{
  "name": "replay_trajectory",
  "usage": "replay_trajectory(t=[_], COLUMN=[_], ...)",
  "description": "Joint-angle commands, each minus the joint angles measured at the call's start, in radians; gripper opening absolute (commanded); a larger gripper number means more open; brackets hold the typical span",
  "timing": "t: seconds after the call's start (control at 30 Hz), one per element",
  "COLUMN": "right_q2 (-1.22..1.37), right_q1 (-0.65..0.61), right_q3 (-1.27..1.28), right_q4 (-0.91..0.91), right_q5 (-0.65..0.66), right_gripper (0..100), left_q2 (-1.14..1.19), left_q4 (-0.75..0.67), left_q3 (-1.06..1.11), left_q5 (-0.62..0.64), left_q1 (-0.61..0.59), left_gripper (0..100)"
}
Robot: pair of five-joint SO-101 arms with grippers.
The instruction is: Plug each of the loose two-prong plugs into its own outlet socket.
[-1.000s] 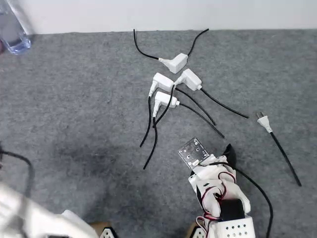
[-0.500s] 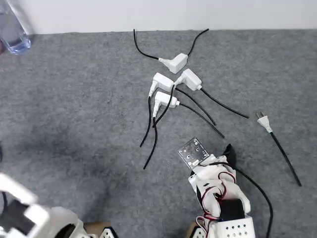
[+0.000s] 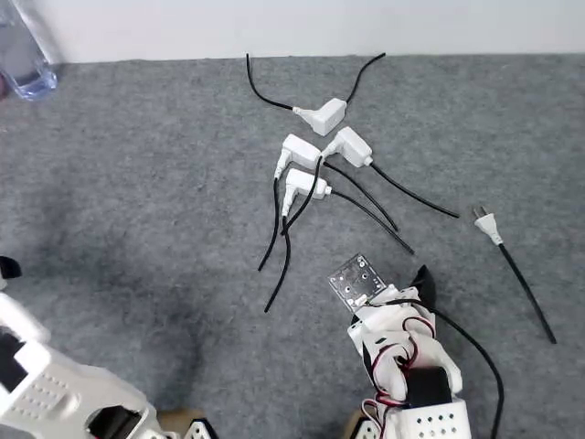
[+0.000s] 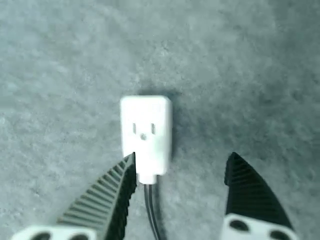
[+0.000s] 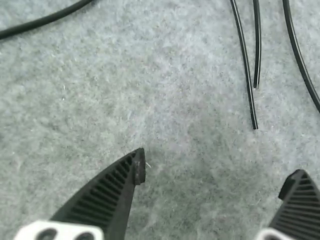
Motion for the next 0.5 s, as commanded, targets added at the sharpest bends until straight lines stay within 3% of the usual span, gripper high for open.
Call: replay_trajectory(t=[0.0, 0.47], right_q2=[-0.013, -0.013], right_q1=[-0.008, -0.008], right_q3=[0.014, 0.014], right_q4=[0.004, 0.004], right_q5=[-0.003, -0.003], right_gripper=[40.9, 40.9], left_q2=[-0.006, 0.242], left_q4=[-0.031, -0.046], left_q3=[-0.035, -0.193], left_q5=[-0.006, -0.003], left_q1=[-0.002, -0.023], left_gripper=[27, 27])
